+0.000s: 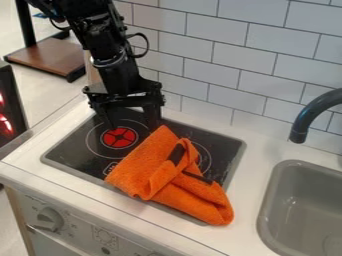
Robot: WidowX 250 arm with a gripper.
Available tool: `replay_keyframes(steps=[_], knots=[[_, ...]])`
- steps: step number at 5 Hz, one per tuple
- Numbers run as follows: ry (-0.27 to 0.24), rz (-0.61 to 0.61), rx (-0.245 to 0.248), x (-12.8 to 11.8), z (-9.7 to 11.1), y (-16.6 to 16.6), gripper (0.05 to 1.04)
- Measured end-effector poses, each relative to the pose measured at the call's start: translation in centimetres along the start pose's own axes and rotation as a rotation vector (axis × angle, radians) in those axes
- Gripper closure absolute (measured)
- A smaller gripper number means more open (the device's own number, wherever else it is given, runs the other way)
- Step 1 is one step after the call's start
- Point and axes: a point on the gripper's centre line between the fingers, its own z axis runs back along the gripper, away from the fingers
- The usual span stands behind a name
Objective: Unfold the cloth from the right to the left
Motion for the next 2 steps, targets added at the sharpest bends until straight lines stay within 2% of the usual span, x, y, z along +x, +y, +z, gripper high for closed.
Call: replay_keyframes(steps=[1,2], knots=[[0.023,0.006,-0.002,-0.5,-0.5,0.0,0.084],[0.039,0.021,-0.026,-0.5,-0.8,-1.1,0.084]])
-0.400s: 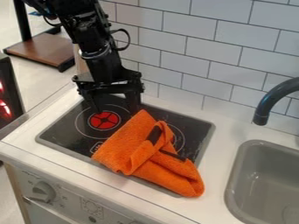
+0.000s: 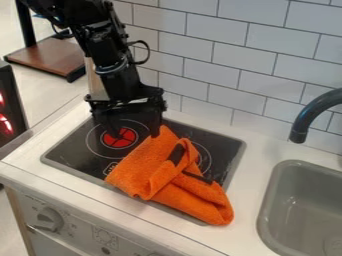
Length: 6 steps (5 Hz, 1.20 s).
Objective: Unfold the cloth from the right to the left
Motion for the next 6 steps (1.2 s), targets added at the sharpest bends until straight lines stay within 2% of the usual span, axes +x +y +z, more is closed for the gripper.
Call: replay_keyframes(steps=[2,3,5,6], knots=[[0.000,-0.118,-0.056,0.0,-0.3,-3.1,0.084],[-0.007,-0.143,-0.062,0.3,-0.9,-4.6,0.084],[0.038,-0.124,-0.057,0.8,-3.7,-4.8,0.084],[0.042,-0.119,-0.046,1.0,-4.5,-4.7,0.084]])
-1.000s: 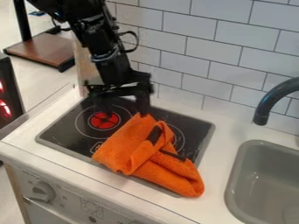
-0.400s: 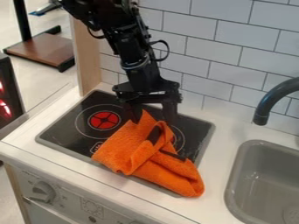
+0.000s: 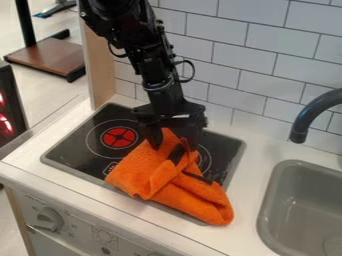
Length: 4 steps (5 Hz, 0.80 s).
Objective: Unfold the cloth from the right to the left
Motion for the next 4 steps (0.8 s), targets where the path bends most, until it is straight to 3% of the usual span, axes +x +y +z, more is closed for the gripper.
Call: replay_keyframes(steps=[1,3,4], knots=[[0.035,-0.045,-0.031,-0.7,-1.3,-1.4,0.124],[0.013,-0.111,-0.047,-2.0,-1.2,-2.8,0.730],[0.010,-0.111,-0.051,-2.4,-0.7,-3.0,0.924]])
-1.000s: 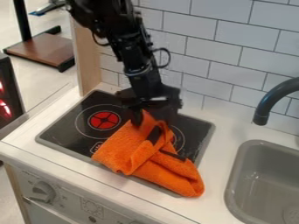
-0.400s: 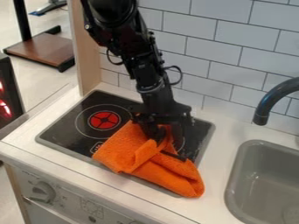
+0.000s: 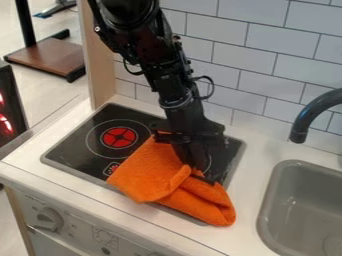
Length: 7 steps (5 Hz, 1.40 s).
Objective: Unfold the cloth from the right to the left
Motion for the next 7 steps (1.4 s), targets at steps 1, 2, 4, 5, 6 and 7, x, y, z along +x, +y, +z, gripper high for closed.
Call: replay_keyframes(steps=[1,2,4,5,6,7], knots=[[-0.023,0.014,0.006,0.4,1.2,0.4,1.006],[-0.039,0.065,0.037,0.6,3.3,2.5,1.014],[-0.063,0.130,0.145,2.3,7.5,9.1,1.014],[-0.046,0.153,0.222,2.6,8.3,12.2,1.014],[-0.046,0.170,0.336,2.6,8.4,15.0,1.014],[-0.041,0.179,0.455,2.5,7.5,17.6,1.014]])
